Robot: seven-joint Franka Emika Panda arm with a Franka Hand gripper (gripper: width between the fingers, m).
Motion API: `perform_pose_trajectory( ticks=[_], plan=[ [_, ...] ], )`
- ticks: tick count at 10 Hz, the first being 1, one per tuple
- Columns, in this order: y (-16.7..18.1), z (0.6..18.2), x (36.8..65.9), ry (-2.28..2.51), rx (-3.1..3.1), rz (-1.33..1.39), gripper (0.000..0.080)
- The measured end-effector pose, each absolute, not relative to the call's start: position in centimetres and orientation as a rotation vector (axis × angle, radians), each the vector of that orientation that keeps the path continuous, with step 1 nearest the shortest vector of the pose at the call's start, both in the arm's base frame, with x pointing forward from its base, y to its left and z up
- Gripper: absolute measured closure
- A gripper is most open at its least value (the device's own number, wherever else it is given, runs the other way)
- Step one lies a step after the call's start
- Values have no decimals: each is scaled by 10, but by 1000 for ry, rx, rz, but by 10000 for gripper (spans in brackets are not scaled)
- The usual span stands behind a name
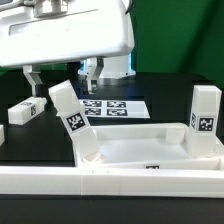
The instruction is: Assemble desk
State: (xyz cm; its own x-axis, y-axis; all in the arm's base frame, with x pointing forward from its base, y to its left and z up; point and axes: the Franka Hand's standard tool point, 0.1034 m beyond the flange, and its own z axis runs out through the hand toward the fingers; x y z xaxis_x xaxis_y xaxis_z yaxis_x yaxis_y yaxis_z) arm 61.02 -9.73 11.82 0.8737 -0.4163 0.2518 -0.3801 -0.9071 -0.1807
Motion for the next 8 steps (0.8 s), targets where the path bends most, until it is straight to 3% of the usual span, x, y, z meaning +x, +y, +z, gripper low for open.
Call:
perform_pose_trajectory(
  ticks=[4, 8],
  plan=[
    [-97, 119, 612, 199, -3020, -454, 151],
    [-87, 116, 628, 130, -3019, -462, 151]
  ],
)
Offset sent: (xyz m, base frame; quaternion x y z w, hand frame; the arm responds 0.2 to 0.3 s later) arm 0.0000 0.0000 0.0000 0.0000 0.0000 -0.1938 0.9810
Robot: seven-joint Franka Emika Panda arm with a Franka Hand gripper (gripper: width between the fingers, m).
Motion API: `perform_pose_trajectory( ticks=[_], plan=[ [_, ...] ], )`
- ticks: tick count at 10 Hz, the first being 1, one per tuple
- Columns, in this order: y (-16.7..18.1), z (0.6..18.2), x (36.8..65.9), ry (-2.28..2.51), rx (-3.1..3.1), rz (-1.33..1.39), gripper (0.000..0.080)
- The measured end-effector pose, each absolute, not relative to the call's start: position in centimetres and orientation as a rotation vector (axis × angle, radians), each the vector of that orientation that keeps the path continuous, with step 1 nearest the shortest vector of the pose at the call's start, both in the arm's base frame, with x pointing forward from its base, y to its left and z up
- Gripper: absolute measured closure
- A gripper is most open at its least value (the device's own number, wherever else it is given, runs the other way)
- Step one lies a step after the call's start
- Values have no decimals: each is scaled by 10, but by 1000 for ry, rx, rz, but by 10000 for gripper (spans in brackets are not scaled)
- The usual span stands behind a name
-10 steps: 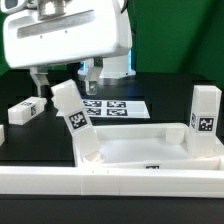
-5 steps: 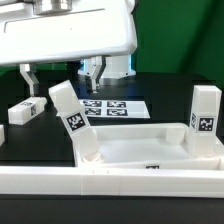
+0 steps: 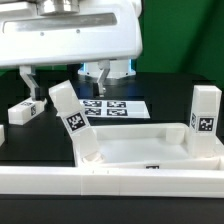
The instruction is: Assemble desk
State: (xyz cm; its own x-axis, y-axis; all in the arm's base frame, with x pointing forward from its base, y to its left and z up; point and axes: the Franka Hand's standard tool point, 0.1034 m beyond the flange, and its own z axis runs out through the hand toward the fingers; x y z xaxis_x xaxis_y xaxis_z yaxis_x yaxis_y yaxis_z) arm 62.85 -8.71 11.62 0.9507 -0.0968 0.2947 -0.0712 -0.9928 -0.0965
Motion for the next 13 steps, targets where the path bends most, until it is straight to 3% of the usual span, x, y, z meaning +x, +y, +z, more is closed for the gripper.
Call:
perform_pose_trajectory(
  ticks=[3, 5, 13],
  plan=[
    [-79, 114, 629, 150, -3013, -454, 162],
    [-78, 112, 627, 149, -3015, -452, 508],
    [-83, 111, 628, 388, -2978, -455, 508]
  ],
)
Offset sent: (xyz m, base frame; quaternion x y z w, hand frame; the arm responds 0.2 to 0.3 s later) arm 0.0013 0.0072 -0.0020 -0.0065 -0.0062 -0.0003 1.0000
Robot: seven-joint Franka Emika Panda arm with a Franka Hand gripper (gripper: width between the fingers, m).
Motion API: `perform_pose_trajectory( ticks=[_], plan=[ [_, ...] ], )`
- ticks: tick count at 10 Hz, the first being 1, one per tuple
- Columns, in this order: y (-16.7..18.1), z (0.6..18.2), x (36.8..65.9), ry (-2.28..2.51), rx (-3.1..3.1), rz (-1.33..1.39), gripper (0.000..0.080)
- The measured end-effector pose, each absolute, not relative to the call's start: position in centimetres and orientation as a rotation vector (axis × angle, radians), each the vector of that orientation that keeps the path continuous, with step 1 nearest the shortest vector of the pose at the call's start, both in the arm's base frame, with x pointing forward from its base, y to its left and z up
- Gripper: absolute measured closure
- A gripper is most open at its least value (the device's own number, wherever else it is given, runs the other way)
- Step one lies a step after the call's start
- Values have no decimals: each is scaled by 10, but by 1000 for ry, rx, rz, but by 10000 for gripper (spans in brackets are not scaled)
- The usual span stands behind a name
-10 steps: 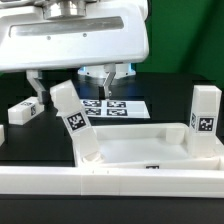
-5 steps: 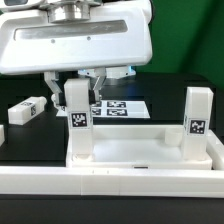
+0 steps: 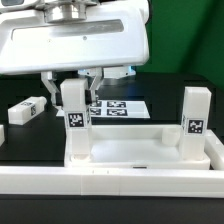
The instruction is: Assemble desk
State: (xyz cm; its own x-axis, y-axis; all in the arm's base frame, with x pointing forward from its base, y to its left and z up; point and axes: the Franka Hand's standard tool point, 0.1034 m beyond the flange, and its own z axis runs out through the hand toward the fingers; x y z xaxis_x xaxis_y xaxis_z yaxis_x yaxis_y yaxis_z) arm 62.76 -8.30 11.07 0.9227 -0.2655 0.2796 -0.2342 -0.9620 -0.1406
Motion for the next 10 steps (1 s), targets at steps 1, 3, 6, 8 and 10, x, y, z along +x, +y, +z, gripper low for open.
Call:
perform_pose_trajectory(
  ticks=[1, 3, 6, 8, 10],
  plan=[
    [-83, 111, 628, 492, -2952, -447, 508],
    [-81, 109, 627, 750, -2866, -424, 508],
    [-67, 106, 625, 1146, -2697, -357, 508],
    [-58, 105, 623, 1352, -2581, -305, 508],
    [-44, 103, 622, 1559, -2441, -244, 508]
  ],
)
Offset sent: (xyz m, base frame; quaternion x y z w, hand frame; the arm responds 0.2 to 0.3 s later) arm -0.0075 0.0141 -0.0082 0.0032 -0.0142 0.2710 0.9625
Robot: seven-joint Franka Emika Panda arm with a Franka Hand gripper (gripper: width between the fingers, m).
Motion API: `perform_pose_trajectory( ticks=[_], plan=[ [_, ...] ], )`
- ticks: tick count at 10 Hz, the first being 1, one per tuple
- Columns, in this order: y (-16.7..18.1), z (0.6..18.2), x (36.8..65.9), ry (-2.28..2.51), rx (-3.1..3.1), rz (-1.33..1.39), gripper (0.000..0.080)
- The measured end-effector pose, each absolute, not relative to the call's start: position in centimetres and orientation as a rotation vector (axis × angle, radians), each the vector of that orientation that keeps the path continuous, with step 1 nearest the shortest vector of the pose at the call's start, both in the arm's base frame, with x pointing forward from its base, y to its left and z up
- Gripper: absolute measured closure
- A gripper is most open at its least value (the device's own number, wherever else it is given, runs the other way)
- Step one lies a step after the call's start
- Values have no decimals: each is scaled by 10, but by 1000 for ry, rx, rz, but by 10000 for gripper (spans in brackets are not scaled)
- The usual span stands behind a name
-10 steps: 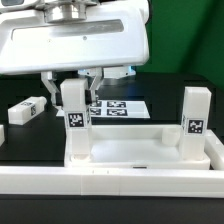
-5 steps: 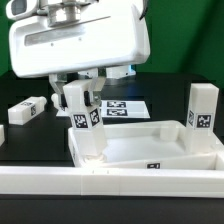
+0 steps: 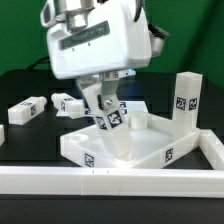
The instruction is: Assemble desk
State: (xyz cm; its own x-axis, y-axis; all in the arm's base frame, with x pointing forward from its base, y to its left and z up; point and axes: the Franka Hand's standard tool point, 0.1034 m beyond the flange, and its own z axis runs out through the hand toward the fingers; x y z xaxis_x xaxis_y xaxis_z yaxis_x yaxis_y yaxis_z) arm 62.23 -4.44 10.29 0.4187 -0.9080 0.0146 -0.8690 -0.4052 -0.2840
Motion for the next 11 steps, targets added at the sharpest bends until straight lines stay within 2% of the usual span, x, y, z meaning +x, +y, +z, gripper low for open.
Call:
perform_pose_trajectory(
  ticks=[4, 5, 6, 7, 11],
  plan=[
    [-37, 102, 621, 1680, -2353, -199, 506],
    [-37, 102, 621, 1677, -2356, -199, 287],
    [-35, 102, 621, 1594, -2419, -211, 287],
    [-31, 103, 621, 1549, -2449, -216, 176],
    [-29, 104, 623, 974, -2763, -323, 152]
  ],
)
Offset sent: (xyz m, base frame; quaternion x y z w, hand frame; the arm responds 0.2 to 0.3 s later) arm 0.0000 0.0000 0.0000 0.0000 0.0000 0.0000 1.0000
